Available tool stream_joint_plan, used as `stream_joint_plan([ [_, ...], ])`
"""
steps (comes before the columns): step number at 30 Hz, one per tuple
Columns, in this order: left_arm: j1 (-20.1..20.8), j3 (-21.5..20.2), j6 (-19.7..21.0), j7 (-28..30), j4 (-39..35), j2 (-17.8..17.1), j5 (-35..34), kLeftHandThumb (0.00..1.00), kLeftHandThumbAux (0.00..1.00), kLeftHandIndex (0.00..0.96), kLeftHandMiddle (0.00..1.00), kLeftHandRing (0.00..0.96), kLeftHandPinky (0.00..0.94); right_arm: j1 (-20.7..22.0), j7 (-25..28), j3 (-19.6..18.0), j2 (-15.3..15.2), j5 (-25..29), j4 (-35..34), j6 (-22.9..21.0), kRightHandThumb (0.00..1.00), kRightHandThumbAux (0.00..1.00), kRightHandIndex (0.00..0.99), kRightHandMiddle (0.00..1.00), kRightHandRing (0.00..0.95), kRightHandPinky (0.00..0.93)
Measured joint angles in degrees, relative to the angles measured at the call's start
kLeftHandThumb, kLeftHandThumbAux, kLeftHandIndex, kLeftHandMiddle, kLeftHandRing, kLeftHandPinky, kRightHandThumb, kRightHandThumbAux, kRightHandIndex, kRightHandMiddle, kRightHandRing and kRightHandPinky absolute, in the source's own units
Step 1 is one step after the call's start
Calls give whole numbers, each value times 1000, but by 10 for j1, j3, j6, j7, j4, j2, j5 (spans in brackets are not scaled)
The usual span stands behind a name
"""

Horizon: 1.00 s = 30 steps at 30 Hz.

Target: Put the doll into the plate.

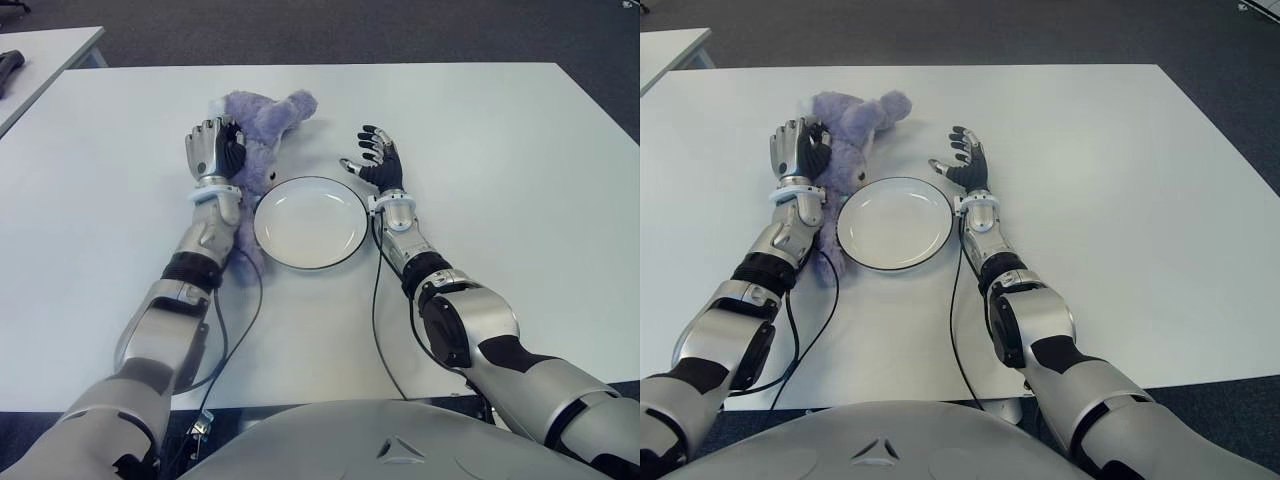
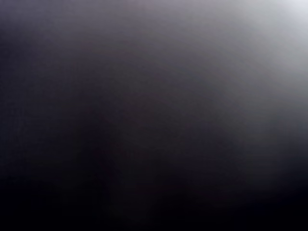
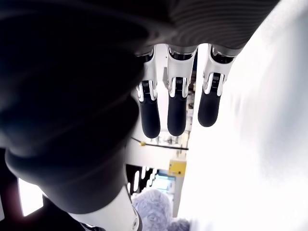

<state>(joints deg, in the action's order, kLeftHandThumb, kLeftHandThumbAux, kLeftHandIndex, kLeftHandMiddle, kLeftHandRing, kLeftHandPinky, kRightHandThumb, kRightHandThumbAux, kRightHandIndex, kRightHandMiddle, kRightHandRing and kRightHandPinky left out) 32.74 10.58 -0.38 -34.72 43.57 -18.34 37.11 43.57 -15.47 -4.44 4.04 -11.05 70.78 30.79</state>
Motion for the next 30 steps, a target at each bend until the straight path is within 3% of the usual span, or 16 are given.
stream_joint_plan([
  [12,-2,0,15,0,-10,0,-1,743,695,442,845,851,852,0,-1,0,0,0,0,0,165,970,182,246,224,231],
  [30,-32,3,53,12,-85,-6,1,746,692,443,831,839,830,0,0,0,0,0,0,0,208,970,175,244,218,221],
])
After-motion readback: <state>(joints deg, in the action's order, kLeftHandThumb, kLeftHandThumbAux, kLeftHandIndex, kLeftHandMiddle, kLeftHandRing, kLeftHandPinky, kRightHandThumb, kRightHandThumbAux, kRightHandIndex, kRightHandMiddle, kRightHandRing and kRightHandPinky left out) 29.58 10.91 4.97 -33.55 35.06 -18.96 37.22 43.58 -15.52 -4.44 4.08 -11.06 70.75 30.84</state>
